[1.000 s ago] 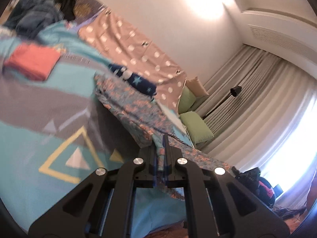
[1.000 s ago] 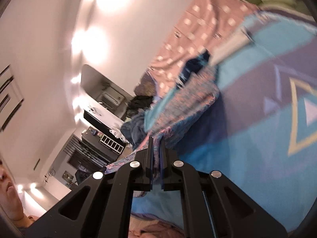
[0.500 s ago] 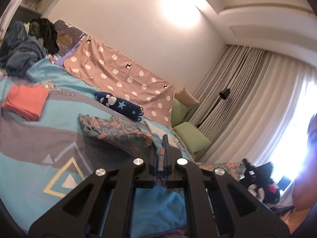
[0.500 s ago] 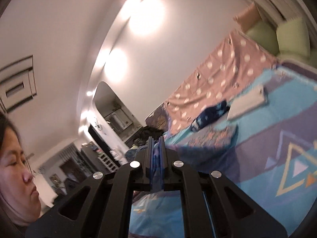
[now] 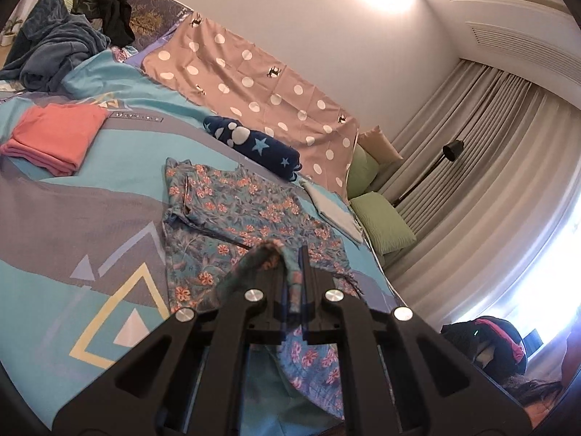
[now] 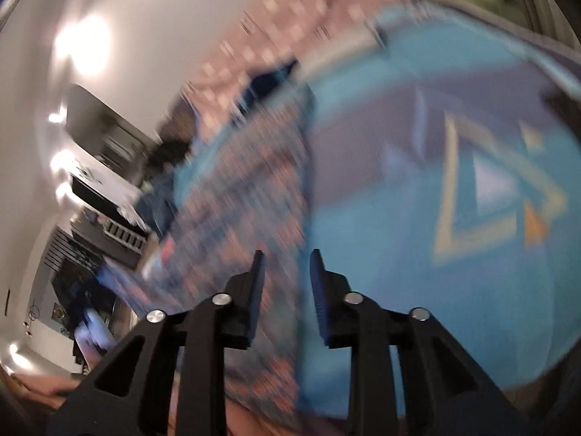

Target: Fold small clothes

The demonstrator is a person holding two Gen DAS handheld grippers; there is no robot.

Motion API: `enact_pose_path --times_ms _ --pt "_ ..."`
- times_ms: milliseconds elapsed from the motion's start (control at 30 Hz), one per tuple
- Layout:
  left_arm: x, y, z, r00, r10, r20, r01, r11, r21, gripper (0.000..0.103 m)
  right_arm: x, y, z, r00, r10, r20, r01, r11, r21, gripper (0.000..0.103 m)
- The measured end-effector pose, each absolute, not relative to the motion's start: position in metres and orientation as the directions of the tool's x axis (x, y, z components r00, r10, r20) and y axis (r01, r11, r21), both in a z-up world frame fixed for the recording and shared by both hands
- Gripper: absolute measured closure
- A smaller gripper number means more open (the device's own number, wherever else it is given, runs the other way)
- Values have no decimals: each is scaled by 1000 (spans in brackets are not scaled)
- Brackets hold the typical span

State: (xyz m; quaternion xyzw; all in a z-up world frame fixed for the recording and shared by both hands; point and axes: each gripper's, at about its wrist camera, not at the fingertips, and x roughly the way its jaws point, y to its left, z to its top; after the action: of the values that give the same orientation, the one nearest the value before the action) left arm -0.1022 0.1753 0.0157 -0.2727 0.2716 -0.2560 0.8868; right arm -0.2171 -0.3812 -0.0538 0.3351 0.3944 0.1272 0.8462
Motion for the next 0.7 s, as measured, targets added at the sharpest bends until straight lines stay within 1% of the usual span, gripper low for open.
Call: enact_pose_path --times_ms 67,100,133,167,267,367,500,533,567,600,633,700 --pt "-96 170 14 711 -608 -354 310 723 -618 98 -227 -378 -73 615 526 -587 50 717 695 74" --pt "-94 167 13 705 -613 -357 314 721 -617 98 -232 -374 -82 586 571 -574 39 688 724 71" --pt "-91 164 13 699 -619 -358 321 719 -617 98 -238 -370 -88 563 606 -562 27 666 745 64" --pt "-90 161 13 696 -622 -358 326 718 -615 98 -244 -366 -93 541 632 -555 18 651 759 63" --pt "-88 157 14 698 -622 -355 337 722 -604 98 -256 -351 -106 482 668 -567 5 645 765 63" --pt "-91 158 13 701 -625 -344 337 716 -612 98 -263 -343 -117 427 730 -534 -7 593 805 62" --pt "-97 164 12 713 -613 -339 325 719 -615 98 -266 -336 -128 375 774 -510 -10 553 833 62" --pt "-98 165 12 716 -611 -338 323 719 -615 98 -265 -333 -128 371 782 -501 -15 545 838 63" --pt "-100 166 13 720 -608 -335 322 720 -615 98 -266 -331 -127 380 780 -497 -23 545 838 78" --pt "-102 167 13 723 -607 -332 323 721 -613 98 -266 -330 -123 402 795 -455 -45 513 857 91" --pt "-103 169 14 726 -605 -328 325 722 -611 98 -263 -333 -116 426 812 -400 -70 470 880 98" --pt "-104 170 18 733 -601 -318 326 721 -612 98 -260 -345 -89 524 810 -263 -164 399 902 99"
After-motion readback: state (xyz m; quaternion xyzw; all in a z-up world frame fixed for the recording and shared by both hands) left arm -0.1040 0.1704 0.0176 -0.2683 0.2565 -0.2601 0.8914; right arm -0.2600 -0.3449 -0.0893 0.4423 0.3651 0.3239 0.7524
